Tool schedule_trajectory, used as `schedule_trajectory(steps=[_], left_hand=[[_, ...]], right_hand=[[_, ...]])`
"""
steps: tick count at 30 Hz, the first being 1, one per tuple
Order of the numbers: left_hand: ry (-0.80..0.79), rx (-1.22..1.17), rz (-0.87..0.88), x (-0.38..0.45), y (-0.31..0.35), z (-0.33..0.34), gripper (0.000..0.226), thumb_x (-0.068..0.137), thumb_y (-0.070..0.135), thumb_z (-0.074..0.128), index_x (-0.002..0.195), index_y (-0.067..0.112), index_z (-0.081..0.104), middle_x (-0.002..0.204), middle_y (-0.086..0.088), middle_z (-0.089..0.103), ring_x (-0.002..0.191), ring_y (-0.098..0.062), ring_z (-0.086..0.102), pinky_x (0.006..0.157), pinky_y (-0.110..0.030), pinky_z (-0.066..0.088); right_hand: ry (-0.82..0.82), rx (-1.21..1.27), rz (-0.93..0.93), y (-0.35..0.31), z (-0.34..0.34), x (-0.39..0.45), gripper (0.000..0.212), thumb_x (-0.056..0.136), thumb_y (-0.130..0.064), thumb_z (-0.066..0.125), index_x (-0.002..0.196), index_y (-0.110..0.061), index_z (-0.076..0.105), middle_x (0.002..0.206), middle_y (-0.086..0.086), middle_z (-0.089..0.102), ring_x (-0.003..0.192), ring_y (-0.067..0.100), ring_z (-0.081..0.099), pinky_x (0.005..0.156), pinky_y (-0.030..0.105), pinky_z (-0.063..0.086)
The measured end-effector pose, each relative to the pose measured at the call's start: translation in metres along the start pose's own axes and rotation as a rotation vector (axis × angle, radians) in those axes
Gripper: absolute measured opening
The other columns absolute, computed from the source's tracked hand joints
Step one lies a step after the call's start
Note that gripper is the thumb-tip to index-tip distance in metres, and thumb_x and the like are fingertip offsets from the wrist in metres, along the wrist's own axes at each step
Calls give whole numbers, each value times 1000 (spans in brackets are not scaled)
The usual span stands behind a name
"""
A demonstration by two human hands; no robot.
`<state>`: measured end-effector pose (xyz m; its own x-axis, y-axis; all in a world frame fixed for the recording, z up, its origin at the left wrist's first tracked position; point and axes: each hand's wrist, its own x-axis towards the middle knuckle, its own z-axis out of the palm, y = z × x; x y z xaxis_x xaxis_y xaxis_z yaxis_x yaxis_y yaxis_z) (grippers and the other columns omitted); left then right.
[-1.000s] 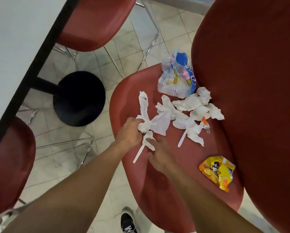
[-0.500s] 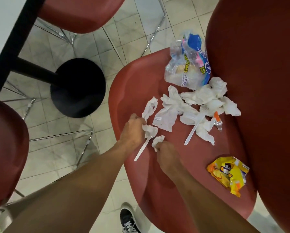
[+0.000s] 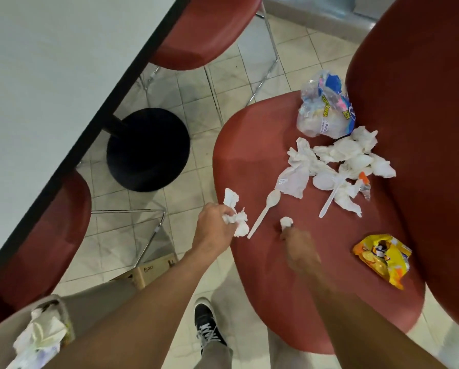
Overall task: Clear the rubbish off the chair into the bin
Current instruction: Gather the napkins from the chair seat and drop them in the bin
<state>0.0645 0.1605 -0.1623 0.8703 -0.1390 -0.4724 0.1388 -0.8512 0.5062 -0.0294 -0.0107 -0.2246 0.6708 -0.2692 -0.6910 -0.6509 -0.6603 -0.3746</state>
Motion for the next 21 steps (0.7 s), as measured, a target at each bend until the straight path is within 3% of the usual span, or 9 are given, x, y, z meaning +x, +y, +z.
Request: schedule_trajectory(steps=[4,8,12,15,21], left_hand=[[17,-72,16,-45,-23,-29,13,79,13,72,91,17,72,96,-1,56,86,-15,57,70,-20,40],[36,-159,7,-87,-54,-54,16,75,18,74,90,24,69,97,-1,62,88,-17,61,69,-21,41],[55,-188,-13,-130,-79,-88,31,68,17,77,97,24,69,99,1,63,81,-12,62,68,-20,45],[54,-227,2,-157,-94,-112,34,61,12,78,90,24,66,92,-1,65,76,-13,60,65,-23,46],[127,-240,-9,-201,-121,-140,30,72,4,73,97,17,66,96,-1,65,86,-20,62,73,-28,49]], right_hand=[[72,75,-13,-33,12,-50,19,85,-6,51,88,-9,70,89,13,70,84,33,67,71,33,52],[203,176,-30,-70,25,-102,15,79,-9,52,78,-12,66,76,6,67,72,26,63,57,25,39],[225,290,-2,-105,31,-151,15,79,-12,55,81,-18,69,78,5,69,72,23,65,63,26,48],[254,332,-40,-123,34,-182,14,79,-12,58,84,-19,70,83,5,71,72,20,66,63,23,47],[260,432,-46,-145,40,-234,28,81,-9,68,109,-14,67,77,-1,63,71,19,60,64,25,46]])
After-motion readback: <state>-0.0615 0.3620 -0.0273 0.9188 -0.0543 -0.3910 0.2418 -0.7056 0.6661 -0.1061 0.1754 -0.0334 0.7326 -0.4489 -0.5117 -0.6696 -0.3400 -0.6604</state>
